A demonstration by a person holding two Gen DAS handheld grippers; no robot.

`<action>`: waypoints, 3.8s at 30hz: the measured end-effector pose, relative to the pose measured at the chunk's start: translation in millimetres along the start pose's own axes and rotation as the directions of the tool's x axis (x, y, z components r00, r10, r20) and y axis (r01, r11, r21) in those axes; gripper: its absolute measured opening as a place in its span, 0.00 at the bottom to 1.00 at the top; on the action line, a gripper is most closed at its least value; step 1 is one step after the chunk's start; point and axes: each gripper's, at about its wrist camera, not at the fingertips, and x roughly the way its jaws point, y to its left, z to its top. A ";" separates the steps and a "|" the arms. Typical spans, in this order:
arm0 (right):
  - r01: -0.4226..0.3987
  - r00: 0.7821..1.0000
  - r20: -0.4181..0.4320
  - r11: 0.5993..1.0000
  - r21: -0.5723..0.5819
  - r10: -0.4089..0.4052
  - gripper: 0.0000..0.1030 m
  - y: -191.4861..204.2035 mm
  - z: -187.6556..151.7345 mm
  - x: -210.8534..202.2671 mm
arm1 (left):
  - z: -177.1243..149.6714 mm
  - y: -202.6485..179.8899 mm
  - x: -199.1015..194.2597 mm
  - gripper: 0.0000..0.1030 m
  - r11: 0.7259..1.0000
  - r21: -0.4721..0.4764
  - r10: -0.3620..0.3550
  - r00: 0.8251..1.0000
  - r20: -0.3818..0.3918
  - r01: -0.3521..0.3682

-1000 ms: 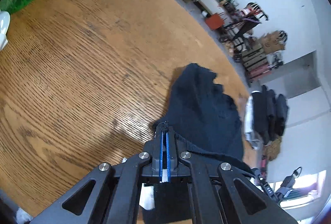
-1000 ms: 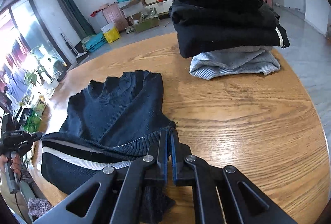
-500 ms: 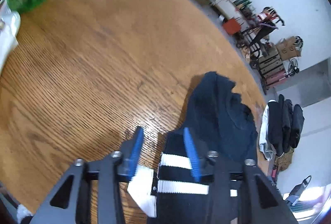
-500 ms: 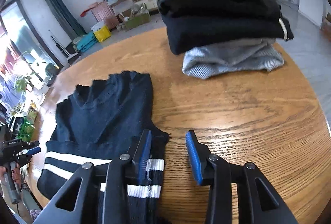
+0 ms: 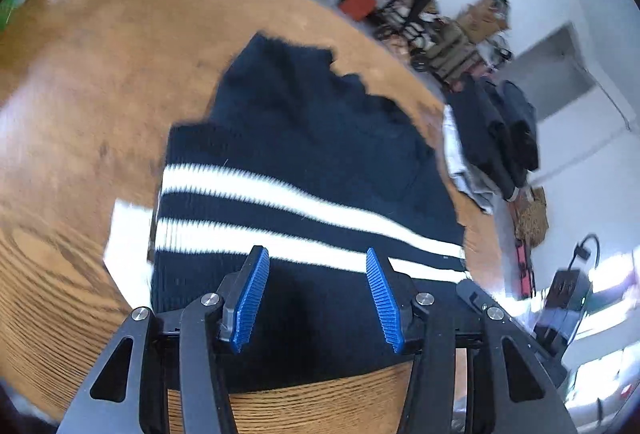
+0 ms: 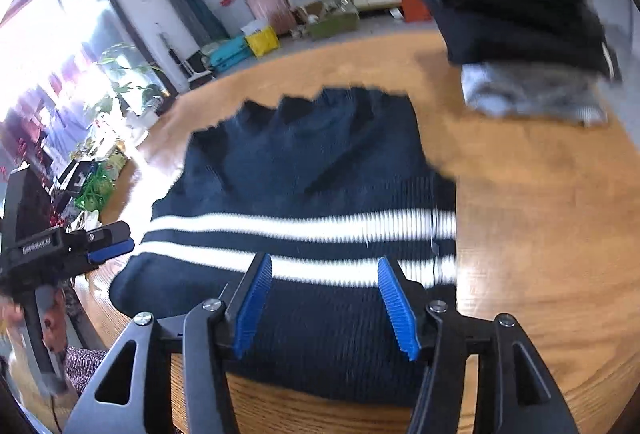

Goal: Fold clothes
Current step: 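Open both tools and release the folded hem onto the sweater, then lift both tools away from the folded sweater, then move both open tools to the side edge of the folded sweater, then grasp the sweater side edge with the left tool while the right tool grasps beside it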

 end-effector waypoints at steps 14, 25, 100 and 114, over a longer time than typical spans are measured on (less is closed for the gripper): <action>0.070 0.993 0.099 0.995 -0.077 -0.062 0.65 25.6 -2.2 -4.7 | -48.8 -61.7 -22.4 0.51 0.925 0.276 0.179 0.941 0.287 -0.260; 0.082 0.993 0.099 0.965 -0.248 -0.059 0.68 66.1 -55.5 29.5 | -83.9 -43.5 1.3 0.52 0.923 0.271 0.187 0.935 0.302 -0.272; -0.032 0.998 -0.039 0.901 0.433 0.054 0.78 -10.0 -65.0 -3.5 | -104.6 23.9 -42.1 0.65 0.930 -0.348 0.198 0.960 0.197 -0.121; -0.098 0.995 0.036 0.886 0.454 0.092 0.23 -13.2 -47.0 -7.3 | -108.5 -17.6 -40.5 0.65 0.997 -0.069 0.047 0.971 0.234 -0.032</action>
